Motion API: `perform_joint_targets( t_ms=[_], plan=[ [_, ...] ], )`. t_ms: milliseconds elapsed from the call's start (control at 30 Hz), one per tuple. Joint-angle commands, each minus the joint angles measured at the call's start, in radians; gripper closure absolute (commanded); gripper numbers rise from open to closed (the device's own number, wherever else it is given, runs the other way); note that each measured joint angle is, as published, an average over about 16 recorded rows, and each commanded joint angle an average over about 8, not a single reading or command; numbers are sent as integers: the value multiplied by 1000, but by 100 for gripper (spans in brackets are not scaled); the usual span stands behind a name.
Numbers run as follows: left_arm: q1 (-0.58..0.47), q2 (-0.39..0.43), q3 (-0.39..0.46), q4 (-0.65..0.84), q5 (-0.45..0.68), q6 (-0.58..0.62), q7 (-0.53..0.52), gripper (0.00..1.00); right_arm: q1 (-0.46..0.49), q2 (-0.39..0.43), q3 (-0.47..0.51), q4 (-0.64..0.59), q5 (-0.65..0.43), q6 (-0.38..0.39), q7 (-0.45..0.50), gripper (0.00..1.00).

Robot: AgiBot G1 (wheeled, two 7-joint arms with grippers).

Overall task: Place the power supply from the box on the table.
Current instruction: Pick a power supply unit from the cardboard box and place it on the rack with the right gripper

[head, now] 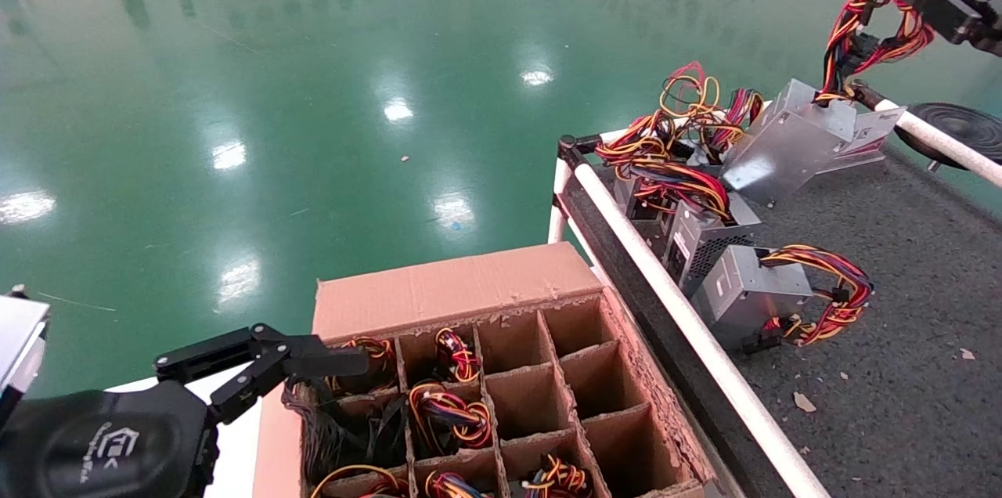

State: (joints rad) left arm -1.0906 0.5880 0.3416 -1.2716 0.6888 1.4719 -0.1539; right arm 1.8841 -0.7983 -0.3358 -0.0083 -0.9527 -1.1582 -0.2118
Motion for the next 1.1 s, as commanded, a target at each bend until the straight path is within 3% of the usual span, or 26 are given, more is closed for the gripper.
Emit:
perform_joint_targets(
  t_ms=[33,800,1100],
  plan=[
    [0,0,0,0,0,0,0,0,-3,-2,0,0,0,3,-1,100],
    [0,0,0,0,0,0,0,0,-84,-76,-6,-7,-10,-8,8,100],
    [0,0,1,0,0,0,0,0,-125,-90,-12,-24,-18,28,20,100]
  ],
)
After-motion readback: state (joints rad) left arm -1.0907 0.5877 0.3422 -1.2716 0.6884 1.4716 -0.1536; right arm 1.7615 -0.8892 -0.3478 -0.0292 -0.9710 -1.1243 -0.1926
